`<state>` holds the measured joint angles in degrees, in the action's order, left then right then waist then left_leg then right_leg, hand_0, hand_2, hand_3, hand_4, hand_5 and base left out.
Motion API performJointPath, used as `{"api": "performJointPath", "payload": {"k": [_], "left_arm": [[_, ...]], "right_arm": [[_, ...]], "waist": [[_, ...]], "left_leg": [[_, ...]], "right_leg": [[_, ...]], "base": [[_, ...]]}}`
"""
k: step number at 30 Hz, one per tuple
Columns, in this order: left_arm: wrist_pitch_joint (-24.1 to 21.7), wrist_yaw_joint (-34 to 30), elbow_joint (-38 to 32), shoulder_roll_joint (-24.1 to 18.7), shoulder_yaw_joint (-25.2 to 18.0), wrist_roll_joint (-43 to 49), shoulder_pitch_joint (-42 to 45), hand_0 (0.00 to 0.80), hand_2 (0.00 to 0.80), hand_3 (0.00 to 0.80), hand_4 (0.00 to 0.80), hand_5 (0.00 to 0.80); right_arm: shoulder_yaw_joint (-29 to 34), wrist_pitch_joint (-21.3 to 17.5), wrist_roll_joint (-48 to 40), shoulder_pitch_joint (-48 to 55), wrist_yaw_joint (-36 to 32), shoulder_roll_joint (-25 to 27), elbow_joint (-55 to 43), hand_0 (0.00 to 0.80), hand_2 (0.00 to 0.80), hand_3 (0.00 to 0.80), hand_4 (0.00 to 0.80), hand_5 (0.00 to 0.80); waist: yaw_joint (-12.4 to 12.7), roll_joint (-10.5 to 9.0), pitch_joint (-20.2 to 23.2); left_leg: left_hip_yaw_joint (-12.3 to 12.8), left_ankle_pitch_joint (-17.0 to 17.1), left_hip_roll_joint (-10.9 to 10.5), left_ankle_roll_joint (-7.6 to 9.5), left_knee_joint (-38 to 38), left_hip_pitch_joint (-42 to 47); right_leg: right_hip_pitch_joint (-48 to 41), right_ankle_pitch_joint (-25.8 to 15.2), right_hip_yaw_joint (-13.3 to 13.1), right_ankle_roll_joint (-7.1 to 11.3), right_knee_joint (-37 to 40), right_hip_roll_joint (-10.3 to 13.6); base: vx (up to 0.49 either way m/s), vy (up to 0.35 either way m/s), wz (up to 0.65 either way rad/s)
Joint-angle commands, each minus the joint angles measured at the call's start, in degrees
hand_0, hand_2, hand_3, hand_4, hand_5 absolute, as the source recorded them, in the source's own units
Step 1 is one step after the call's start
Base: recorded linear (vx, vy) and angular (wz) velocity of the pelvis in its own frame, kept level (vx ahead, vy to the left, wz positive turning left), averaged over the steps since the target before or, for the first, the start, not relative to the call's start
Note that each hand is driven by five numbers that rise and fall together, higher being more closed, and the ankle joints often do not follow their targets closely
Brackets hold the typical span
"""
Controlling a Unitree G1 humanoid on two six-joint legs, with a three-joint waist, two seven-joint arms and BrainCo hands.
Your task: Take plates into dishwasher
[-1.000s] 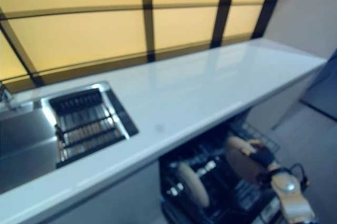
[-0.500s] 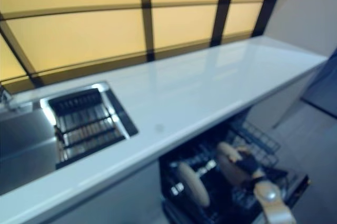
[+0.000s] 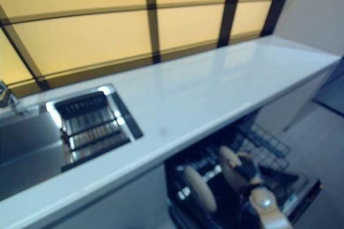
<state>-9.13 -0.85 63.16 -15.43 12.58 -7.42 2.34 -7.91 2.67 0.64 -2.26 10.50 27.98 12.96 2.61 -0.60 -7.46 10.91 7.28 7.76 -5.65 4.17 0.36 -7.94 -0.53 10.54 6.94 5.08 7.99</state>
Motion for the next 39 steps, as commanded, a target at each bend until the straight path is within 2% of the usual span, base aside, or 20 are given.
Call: {"api": "performJointPath", "payload": {"k": [1, 39], "left_arm": [[-0.58, 0.51, 1.58, 0.10, 2.39, 2.50, -3.25, 0.000, 0.000, 0.000, 0.000, 0.000], [0.11, -0.05, 1.01, 0.11, 3.24, 4.65, -2.76, 0.000, 0.000, 0.000, 0.000, 0.000]], "right_arm": [[-0.16, -2.46, 2.48, -4.98, 3.45, 0.10, -1.10, 0.800, 0.800, 0.800, 0.800, 0.800], [-3.47, 0.35, 7.75, -6.69, 10.78, -1.89, 10.38, 0.800, 0.800, 0.800, 0.800, 0.800]], "waist": [[1.34, -0.98, 1.28], [2.93, -0.66, 1.28]], "left_leg": [[-4.96, 1.46, 1.46, -0.73, -0.24, -5.31], [-5.88, 1.16, 0.83, -0.43, 0.05, -4.66]], "right_leg": [[-2.38, 3.13, 0.44, -0.88, -4.02, 0.02], [-2.55, 3.14, 1.79, -1.08, -4.40, 0.14]], "base": [[0.000, 0.000, 0.00], [0.001, -0.001, 0.01]]}}
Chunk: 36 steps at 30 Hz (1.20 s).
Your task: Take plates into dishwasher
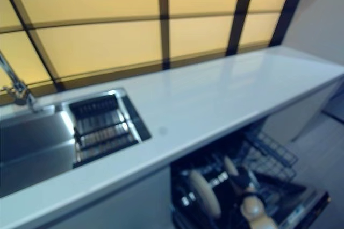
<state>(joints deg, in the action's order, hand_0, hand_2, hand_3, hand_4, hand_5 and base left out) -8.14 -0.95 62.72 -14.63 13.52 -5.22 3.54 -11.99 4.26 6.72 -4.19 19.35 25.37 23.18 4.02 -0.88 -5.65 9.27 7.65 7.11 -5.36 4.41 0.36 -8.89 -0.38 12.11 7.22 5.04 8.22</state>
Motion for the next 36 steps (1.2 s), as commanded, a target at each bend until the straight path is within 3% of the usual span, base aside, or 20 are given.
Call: {"api": "performJointPath", "payload": {"k": [1, 22, 32, 36], "left_arm": [[-0.87, 0.06, 1.44, -0.69, 2.30, 2.45, -3.96, 0.000, 0.000, 0.000, 0.000, 0.000], [-0.56, -0.99, 1.19, -1.67, 2.71, 3.05, -4.60, 0.000, 0.000, 0.000, 0.000, 0.000], [-0.10, -1.90, 0.26, -2.82, 2.31, 4.02, -4.78, 0.000, 0.000, 0.000, 0.000, 0.000], [0.17, -2.48, -0.01, -3.46, 1.88, 4.48, -5.04, 0.000, 0.000, 0.000, 0.000, 0.000]], "right_arm": [[0.60, -1.25, 1.67, -4.78, 1.93, 0.72, 0.17, 0.800, 0.800, 0.800, 0.800, 0.800], [-1.70, 0.05, 5.84, -5.97, -0.57, 2.22, 5.24, 0.800, 0.800, 0.800, 0.800, 0.800], [-1.55, -0.13, 10.71, -7.59, -5.14, 6.22, 5.52, 0.800, 0.800, 0.800, 0.800, 0.800], [-1.08, -2.22, 11.76, -8.20, -8.66, 8.28, 5.27, 0.800, 0.800, 0.800, 0.800, 0.800]], "waist": [[1.52, -0.38, -0.54], [2.40, -0.32, -0.99], [2.82, -0.84, -1.27], [2.99, -1.20, -1.37]], "left_leg": [[-4.24, 0.78, 1.48, -0.73, -0.19, -4.65], [-5.33, 0.71, 1.08, -0.62, -0.27, -4.32], [-5.43, 0.69, 1.01, -0.60, -0.08, -4.17], [-5.46, 0.65, 1.06, -0.64, -0.03, -4.03]], "right_leg": [[-1.61, 2.99, 0.22, -1.35, -4.36, -0.10], [-1.37, 2.97, 1.06, -1.44, -5.09, 0.00], [-1.03, 2.52, 1.43, -1.33, -4.94, -0.16], [-1.01, 2.38, 1.70, -1.21, -4.93, -0.17]], "base": [[0.000, 0.000, 0.00], [0.003, -0.005, 0.02], [0.000, -0.003, 0.01], [0.000, 0.000, 0.00]]}}
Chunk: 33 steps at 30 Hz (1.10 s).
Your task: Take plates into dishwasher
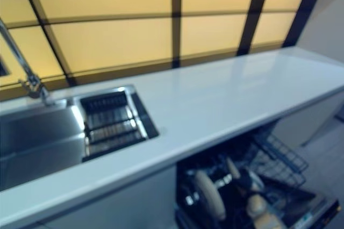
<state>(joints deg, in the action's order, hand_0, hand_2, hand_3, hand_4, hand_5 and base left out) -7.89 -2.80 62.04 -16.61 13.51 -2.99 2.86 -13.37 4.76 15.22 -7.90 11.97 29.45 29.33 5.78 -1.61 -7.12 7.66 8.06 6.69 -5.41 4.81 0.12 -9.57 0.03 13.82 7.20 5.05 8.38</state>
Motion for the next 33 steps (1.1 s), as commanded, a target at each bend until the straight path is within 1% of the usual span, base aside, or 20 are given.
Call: {"api": "performJointPath", "payload": {"k": [1, 8, 14, 20, 29, 33], "left_arm": [[0.04, -0.71, 0.68, -1.56, 1.78, 2.33, -4.47, 0.000, 0.000, 0.000, 0.000, 0.000], [0.49, -1.17, -0.04, -2.07, 1.09, 3.02, -4.27, 0.000, 0.000, 0.000, 0.000, 0.000], [0.28, -1.12, -0.10, -1.98, 1.16, 2.90, -4.24, 0.000, 0.000, 0.000, 0.000, 0.000], [0.44, -1.49, 0.49, -2.47, 1.31, 2.94, -4.65, 0.000, 0.000, 0.000, 0.000, 0.000], [0.33, -1.84, 0.76, -2.96, 1.58, 3.52, -4.75, 0.000, 0.000, 0.000, 0.000, 0.000], [0.29, -2.10, 0.66, -3.05, 1.88, 3.58, -4.93, 0.000, 0.000, 0.000, 0.000, 0.000]], "right_arm": [[0.32, -2.90, 3.13, -4.75, -1.71, 4.60, -0.89, 0.800, 0.800, 0.800, 0.800, 0.800], [1.55, -4.49, 2.98, -5.12, -5.64, 6.22, -2.90, 0.800, 0.800, 0.800, 0.800, 0.800], [2.00, -5.69, 3.63, -5.94, -7.84, 7.40, -2.32, 0.800, 0.800, 0.800, 0.800, 0.800], [2.05, -4.73, 3.79, -8.30, -10.57, 9.29, -0.49, 0.800, 0.800, 0.800, 0.800, 0.800], [1.53, -4.07, 4.52, -9.89, -11.98, 10.25, 1.80, 0.800, 0.800, 0.800, 0.800, 0.800], [1.04, -3.16, 4.95, -11.03, -12.86, 10.59, 2.21, 0.800, 0.800, 0.800, 0.800, 0.800]], "waist": [[1.28, -0.55, 0.10], [1.28, -0.96, -0.02], [1.42, -1.13, 0.03], [1.87, -1.36, -0.06], [2.31, -1.28, -0.33], [2.44, -1.25, -0.52]], "left_leg": [[-3.80, 0.27, 1.51, -0.60, -0.41, -3.76], [-3.64, 0.16, 1.62, -0.59, -0.37, -3.51], [-3.58, 0.18, 1.66, -0.60, -0.37, -3.47], [-3.84, 0.17, 1.64, -0.68, -0.36, -3.41], [-4.52, 0.27, 1.55, -0.75, -0.47, -3.35], [-4.64, 0.28, 1.51, -0.78, -0.47, -3.27]], "right_leg": [[-0.33, 1.94, 0.11, -1.19, -4.94, -0.33], [-0.15, 1.83, 0.17, -1.14, -5.01, -0.37], [-0.32, 1.84, 0.19, -1.29, -4.83, -0.54], [-0.47, 1.85, 0.56, -1.33, -4.89, -0.52], [-0.63, 2.04, 0.68, -1.50, -5.25, -0.54], [-0.71, 1.97, 0.85, -1.46, -5.22, -0.44]], "base": [[0.000, 0.000, 0.00], [0.000, 0.000, 0.00], [0.000, 0.000, 0.00], [0.000, 0.000, 0.00], [0.004, -0.001, 0.00], [0.006, -0.006, 0.07]]}}
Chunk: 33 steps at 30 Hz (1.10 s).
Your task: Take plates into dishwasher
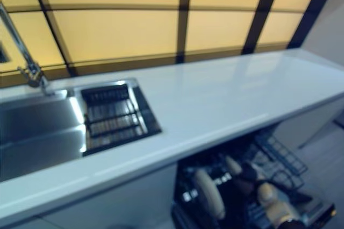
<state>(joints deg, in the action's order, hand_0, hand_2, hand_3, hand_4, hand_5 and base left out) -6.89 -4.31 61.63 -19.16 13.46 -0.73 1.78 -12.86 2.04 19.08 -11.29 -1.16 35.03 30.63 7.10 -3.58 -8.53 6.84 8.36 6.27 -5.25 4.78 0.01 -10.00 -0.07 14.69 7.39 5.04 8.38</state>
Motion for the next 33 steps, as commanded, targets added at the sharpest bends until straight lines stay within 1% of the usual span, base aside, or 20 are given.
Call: {"api": "performJointPath", "payload": {"k": [1, 7, 15, 18, 23, 29, 33], "left_arm": [[-0.76, -0.65, 1.05, -0.54, 1.94, 1.32, -3.84, 0.000, 0.000, 0.000, 0.000, 0.000], [-0.48, -0.98, 0.66, -0.65, 2.37, 1.15, -4.18, 0.000, 0.000, 0.000, 0.000, 0.000], [-0.45, -0.87, 1.10, -0.66, 2.66, 1.33, -4.30, 0.000, 0.000, 0.000, 0.000, 0.000], [-0.75, -0.87, 1.46, -0.63, 2.84, 1.35, -4.23, 0.000, 0.000, 0.000, 0.000, 0.000], [-0.83, -1.01, 1.55, -0.52, 3.22, 1.10, -4.60, 0.000, 0.000, 0.000, 0.000, 0.000], [-0.92, -0.99, 1.36, -0.50, 3.91, 1.29, -4.90, 0.000, 0.000, 0.000, 0.000, 0.000], [-0.78, -0.89, 1.52, -0.56, 4.34, 1.26, -5.16, 0.000, 0.000, 0.000, 0.000, 0.000]], "right_arm": [[0.47, -0.43, 0.99, -7.82, 0.16, 5.17, 1.13, 0.800, 0.800, 0.800, 0.800, 0.800], [-0.01, 0.26, 1.08, -9.73, -0.19, 5.99, 2.61, 0.800, 0.800, 0.800, 0.800, 0.800], [-0.60, 1.57, 0.45, -10.69, -0.97, 5.63, 4.14, 0.800, 0.800, 0.800, 0.800, 0.800], [-0.97, 2.71, -0.03, -11.16, -1.18, 5.37, 4.74, 0.800, 0.800, 0.800, 0.800, 0.800], [-1.22, 3.53, -0.12, -11.83, -0.83, 4.81, 6.40, 0.800, 0.800, 0.800, 0.800, 0.800], [-1.68, 4.46, -0.98, -12.57, -0.31, 4.06, 8.72, 0.800, 0.800, 0.800, 0.800, 0.800], [-1.80, 5.83, -1.86, -12.72, 0.47, 3.30, 9.57, 0.800, 0.800, 0.800, 0.800, 0.800]], "waist": [[1.15, 0.72, 0.89], [1.46, 0.76, 0.81], [1.75, 0.83, 0.71], [1.84, 0.91, 0.59], [1.97, 1.07, 0.37], [2.37, 1.38, -0.01], [2.37, 1.64, -0.22]], "left_leg": [[-3.81, -0.03, 1.93, -0.96, -0.44, -3.14], [-3.84, 0.04, 1.90, -1.03, -0.48, -3.08], [-4.12, -0.02, 1.70, -0.99, -0.39, -2.96], [-4.20, 0.03, 1.70, -0.98, -0.39, -2.88], [-4.40, 0.14, 1.62, -0.96, -0.48, -3.03], [-5.02, 0.19, 1.44, -0.87, -0.52, -3.03], [-5.40, 0.18, 1.10, -0.75, -0.57, -3.05]], "right_leg": [[-0.28, 2.07, 0.05, -1.65, -5.18, -0.43], [-0.40, 1.90, 0.43, -1.65, -5.06, -0.37], [-0.27, 1.85, 0.77, -1.72, -5.10, -0.40], [-0.22, 1.87, 0.85, -1.80, -5.24, -0.42], [-0.11, 1.93, 0.80, -1.91, -5.43, -0.48], [0.04, 2.09, 1.01, -2.02, -5.89, -0.48], [0.25, 1.98, 1.05, -2.06, -6.00, -0.43]], "base": [[0.004, -0.008, 0.05], [0.003, -0.002, 0.01], [0.003, 0.000, 0.02], [0.000, 0.000, 0.00], [0.000, 0.000, 0.00], [0.002, -0.003, 0.02], [0.003, -0.003, 0.14]]}}
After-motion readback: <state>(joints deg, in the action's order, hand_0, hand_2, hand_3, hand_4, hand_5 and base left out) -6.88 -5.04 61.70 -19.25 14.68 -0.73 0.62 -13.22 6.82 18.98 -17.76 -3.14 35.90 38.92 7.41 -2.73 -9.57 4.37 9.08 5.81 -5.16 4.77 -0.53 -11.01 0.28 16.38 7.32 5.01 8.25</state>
